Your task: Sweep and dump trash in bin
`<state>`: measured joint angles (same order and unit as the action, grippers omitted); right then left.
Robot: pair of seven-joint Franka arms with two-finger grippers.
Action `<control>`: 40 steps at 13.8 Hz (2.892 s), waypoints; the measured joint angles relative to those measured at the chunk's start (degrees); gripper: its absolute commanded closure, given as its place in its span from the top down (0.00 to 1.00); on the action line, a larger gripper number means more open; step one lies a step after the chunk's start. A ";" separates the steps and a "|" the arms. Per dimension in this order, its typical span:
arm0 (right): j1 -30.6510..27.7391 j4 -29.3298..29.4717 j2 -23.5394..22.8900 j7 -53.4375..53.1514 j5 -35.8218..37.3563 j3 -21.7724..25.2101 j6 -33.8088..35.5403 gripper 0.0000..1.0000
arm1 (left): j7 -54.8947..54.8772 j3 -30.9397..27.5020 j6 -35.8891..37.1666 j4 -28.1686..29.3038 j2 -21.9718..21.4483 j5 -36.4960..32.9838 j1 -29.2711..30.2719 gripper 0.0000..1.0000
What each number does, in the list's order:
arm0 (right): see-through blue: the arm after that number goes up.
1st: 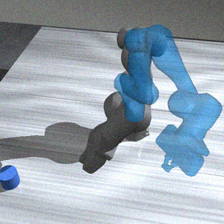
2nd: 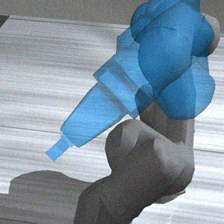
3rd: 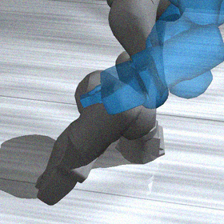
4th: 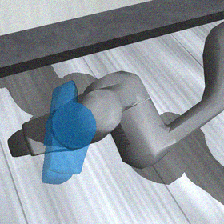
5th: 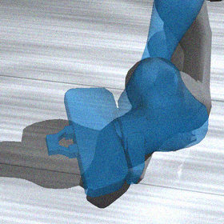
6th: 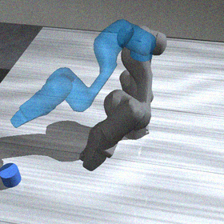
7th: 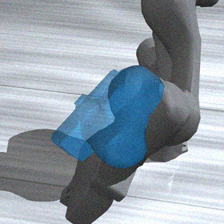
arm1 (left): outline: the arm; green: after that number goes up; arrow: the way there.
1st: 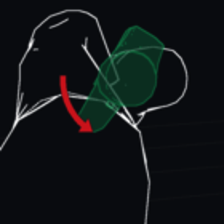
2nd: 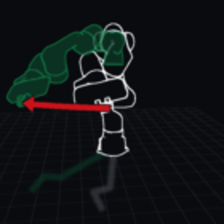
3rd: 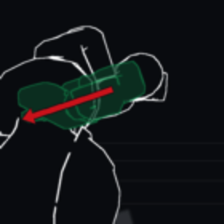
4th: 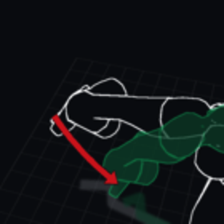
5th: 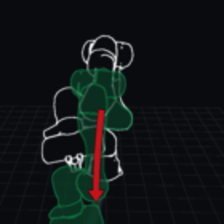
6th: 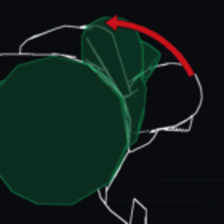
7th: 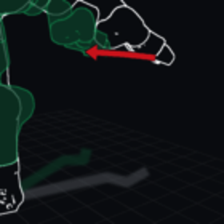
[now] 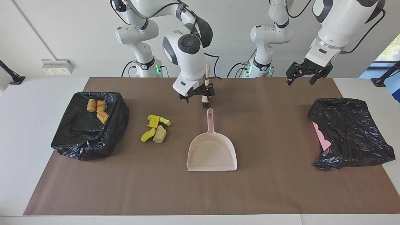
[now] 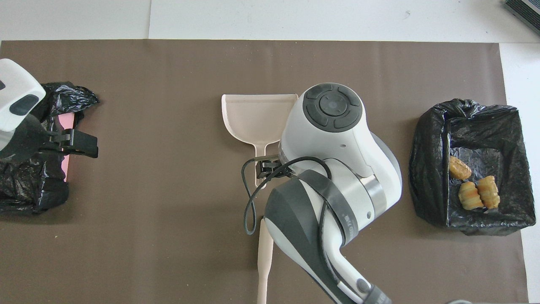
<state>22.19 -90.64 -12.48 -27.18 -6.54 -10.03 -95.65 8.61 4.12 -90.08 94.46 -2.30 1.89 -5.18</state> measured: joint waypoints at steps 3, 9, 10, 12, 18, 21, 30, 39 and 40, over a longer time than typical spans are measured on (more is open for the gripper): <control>1.35 -5.26 6.19 -3.96 -5.04 -0.20 4.01 1.00 | 4.02 0.37 -8.84 5.32 0.49 0.25 -5.48 1.00; 9.54 -32.90 19.73 -9.91 -11.31 -0.51 -9.42 1.00 | 8.99 0.79 -24.37 9.02 9.85 0.27 -16.02 1.00; 11.11 -35.58 20.38 -11.69 -11.81 -0.51 -12.04 1.00 | 9.56 0.83 -27.57 9.02 12.44 0.73 -17.76 1.00; 14.66 -39.95 20.29 -14.00 -13.93 -0.56 -19.31 1.00 | 9.73 0.83 -31.90 8.98 16.23 3.25 -20.21 1.00; 22.45 -46.09 17.03 -18.51 -14.94 -0.57 -30.08 1.00 | 12.83 0.86 -37.30 8.95 21.41 4.85 -26.31 1.00; 22.54 -48.03 17.02 -18.51 -14.95 -0.52 -33.07 1.00 | 15.18 0.84 -39.64 8.94 24.11 5.14 -28.61 1.00; 22.67 -48.92 16.99 -18.63 -14.98 -0.52 -35.10 0.00 | 16.37 0.06 -39.78 8.03 24.61 5.12 -29.17 0.00; 22.70 -48.24 19.00 -18.39 -12.86 -0.09 -29.36 0.00 | 5.27 -0.86 -34.46 4.81 24.24 0.99 -28.11 0.00; 22.13 -48.06 20.42 -18.03 -12.24 0.06 -27.12 0.00 | 0.74 -0.99 -33.05 4.81 23.92 0.99 -27.18 0.00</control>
<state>44.32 -138.69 7.93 -45.21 -18.78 -9.97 -122.77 9.35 3.13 -123.12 99.27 21.62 2.87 -32.36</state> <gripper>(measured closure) 0.744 0.687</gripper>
